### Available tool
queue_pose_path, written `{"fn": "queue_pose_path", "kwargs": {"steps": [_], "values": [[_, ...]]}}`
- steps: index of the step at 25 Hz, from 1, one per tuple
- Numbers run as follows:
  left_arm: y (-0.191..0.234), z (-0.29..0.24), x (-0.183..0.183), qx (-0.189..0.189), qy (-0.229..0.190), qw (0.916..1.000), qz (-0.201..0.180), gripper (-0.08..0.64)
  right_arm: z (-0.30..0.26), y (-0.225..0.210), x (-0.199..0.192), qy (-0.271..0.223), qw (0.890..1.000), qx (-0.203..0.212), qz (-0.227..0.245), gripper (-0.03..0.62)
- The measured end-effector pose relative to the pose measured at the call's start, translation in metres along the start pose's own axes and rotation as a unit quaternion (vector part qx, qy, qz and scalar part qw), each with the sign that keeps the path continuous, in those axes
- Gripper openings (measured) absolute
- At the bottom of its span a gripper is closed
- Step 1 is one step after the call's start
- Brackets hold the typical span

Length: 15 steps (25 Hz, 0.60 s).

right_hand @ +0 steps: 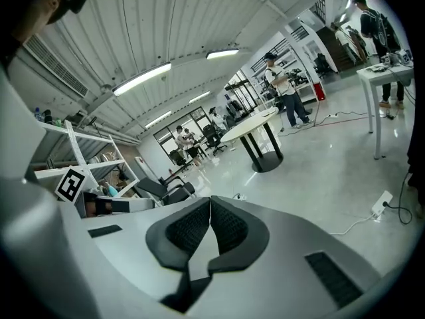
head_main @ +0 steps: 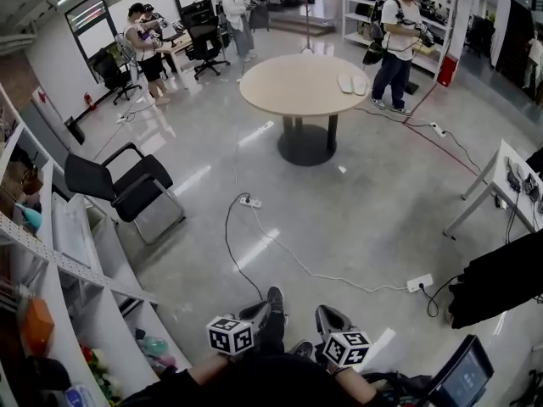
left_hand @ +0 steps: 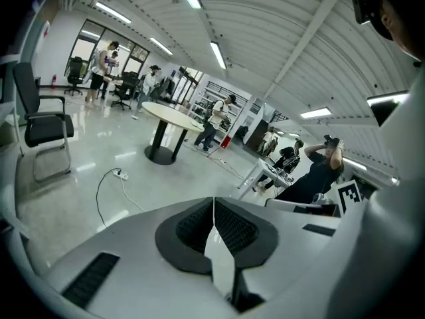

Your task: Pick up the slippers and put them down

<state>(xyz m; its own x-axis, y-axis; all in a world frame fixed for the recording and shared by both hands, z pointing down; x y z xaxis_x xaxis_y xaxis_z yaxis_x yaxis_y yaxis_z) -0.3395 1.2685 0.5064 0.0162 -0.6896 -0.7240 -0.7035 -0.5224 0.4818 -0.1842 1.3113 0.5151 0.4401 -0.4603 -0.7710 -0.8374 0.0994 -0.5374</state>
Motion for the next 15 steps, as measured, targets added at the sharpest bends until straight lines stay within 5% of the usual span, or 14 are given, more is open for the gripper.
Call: {"fn": "queue_pose_path", "kwargs": {"steps": [4, 12, 15], "values": [[0.011, -0.024, 0.010, -0.014, 0.003, 0.9999, 0.010, 0.023, -0.013, -0.006, 0.019, -0.018, 0.999, -0.013, 0.032, 0.015], [0.019, -0.049, 0.079, -0.079, -0.041, 0.9946, -0.054, 0.023, -0.057, -0.002, 0.064, -0.048, 0.994, -0.068, 0.078, 0.015], [0.045, -0.053, 0.103, -0.082, -0.055, 0.9938, -0.049, 0.024, -0.087, 0.009, 0.078, -0.046, 0.992, -0.070, 0.099, 0.015]]}}
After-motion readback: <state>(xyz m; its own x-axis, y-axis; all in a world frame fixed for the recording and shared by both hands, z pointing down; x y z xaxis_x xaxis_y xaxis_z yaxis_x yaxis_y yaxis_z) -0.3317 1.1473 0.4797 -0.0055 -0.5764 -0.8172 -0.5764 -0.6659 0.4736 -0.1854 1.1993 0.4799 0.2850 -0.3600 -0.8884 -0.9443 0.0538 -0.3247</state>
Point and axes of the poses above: the fingertips, and each gripper's own axes: z backward along the fingers, y to its left, x out of its top, the point moved 1 cm from there along z, backward along the fingers, and after that the axes turned 2 degrees about -y, right-handed, at the moved point
